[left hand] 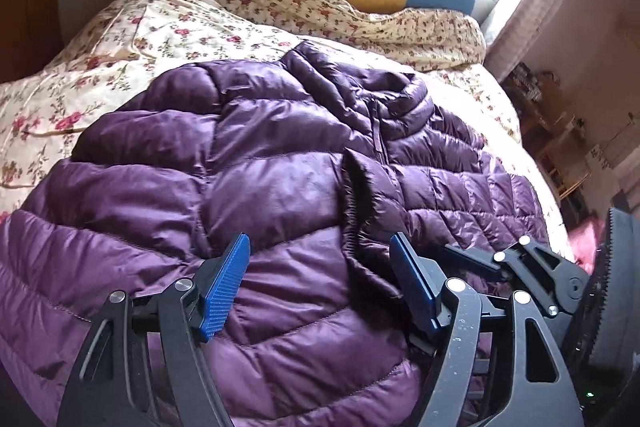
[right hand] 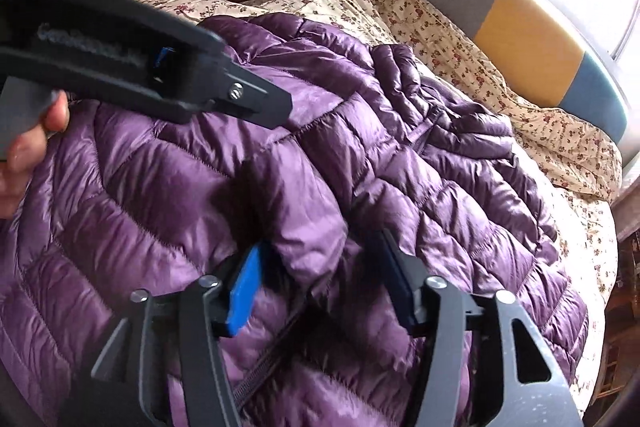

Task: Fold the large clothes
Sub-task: 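Lay the sleeve on the jacket front and open the right gripper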

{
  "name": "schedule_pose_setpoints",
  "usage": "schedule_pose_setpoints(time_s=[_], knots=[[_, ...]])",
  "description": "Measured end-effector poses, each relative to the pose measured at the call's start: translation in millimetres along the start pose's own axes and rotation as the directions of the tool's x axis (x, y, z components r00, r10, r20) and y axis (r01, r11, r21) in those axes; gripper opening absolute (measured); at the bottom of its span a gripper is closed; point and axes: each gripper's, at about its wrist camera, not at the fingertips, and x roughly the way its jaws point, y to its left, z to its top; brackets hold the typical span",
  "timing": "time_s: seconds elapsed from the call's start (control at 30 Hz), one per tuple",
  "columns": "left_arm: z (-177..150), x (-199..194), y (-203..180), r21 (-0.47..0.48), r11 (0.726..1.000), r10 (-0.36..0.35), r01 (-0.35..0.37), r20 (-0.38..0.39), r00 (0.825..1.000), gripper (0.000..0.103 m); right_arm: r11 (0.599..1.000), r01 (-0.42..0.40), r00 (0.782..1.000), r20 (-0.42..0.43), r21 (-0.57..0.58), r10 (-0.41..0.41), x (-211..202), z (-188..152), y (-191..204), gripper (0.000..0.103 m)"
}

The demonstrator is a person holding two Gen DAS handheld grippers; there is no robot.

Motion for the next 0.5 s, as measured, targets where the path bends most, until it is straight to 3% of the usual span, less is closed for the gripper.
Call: schedule_pose_setpoints(time_s=[0.1, 0.2, 0.3, 0.37, 0.5], knots=[[-3.5, 2.1, -8.9, 0.033, 0.994, 0.109, -0.109, 0.01, 0.994, 0.072, 0.998, -0.008, 1.0, -0.012, 0.056, 0.009, -5.4, -6.3, -11.3, 0.074], [-7.0, 2.2, -6.9, -0.007, 0.983, 0.183, -0.183, 0.019, 0.983, 0.072, 0.984, -0.006, 0.999, -0.038, 0.178, 0.013, -11.2, -13.4, -27.0, 0.085], [-13.3, 2.3, -4.4, -0.047, 0.971, 0.236, -0.234, 0.033, 0.971, 0.072, 0.943, 0.069, 0.996, -0.069, 0.325, -0.049, -16.3, -23.5, -44.3, 0.085], [-15.9, 2.7, -4.8, -0.054, 0.972, 0.229, -0.227, 0.037, 0.973, 0.072, 0.909, 0.088, 0.995, -0.081, 0.408, -0.059, -21.0, -30.8, -52.1, 0.085], [-18.1, -0.8, -11.0, -0.052, 0.977, 0.21, -0.207, 0.06, 0.976, 0.072, 0.892, 0.144, 0.989, -0.095, 0.429, -0.114, -28.9, -35.9, -53.3, 0.085]])
